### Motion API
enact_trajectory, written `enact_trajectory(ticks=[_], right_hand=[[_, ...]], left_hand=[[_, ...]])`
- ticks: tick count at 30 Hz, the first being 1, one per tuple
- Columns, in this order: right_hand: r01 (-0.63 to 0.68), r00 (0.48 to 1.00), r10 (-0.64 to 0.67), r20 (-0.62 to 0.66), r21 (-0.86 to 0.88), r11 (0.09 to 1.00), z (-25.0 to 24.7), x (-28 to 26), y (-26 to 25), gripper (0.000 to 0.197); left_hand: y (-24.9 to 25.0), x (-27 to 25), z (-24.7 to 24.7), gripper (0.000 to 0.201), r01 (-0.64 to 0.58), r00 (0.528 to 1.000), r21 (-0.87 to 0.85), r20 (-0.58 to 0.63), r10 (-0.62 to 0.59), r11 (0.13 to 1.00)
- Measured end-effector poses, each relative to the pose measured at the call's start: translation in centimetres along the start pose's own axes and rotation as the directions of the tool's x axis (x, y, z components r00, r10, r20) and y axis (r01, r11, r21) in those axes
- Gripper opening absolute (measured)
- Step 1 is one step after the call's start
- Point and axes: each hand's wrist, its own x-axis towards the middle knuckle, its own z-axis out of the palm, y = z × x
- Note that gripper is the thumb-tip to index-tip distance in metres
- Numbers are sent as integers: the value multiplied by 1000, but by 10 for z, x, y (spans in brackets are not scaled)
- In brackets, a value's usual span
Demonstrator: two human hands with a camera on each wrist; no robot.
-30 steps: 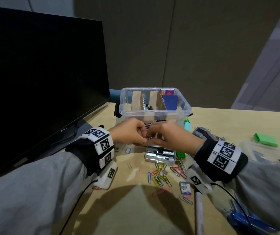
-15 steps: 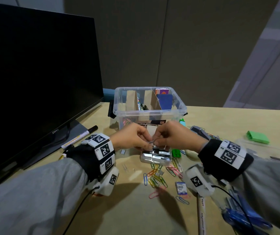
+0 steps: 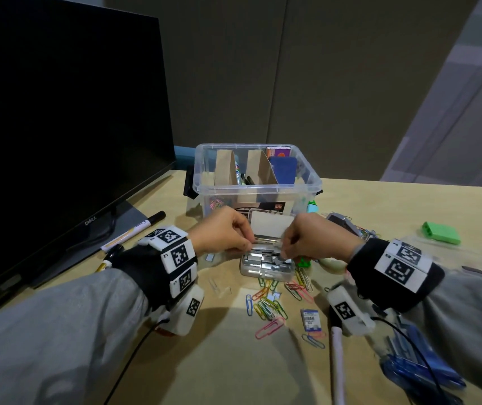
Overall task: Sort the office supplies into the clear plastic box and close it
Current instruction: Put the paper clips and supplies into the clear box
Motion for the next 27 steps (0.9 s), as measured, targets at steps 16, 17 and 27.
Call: enact_trajectory(ticks=[16, 17, 27], right_hand=[[71, 996, -78, -39, -150, 986, 17, -1, -11, 14], [76, 996, -83, -40, -140, 987, 17, -1, -10, 14], [324, 904, -324, -279, -48, 945, 11, 0, -2, 7]], left_hand=[[20, -2, 23, 25, -159, 987, 605, 67, 149, 780], [21, -3, 24, 25, -164, 985, 606, 66, 157, 778], [16, -1, 20, 11, -137, 990, 207, 7, 139, 969]])
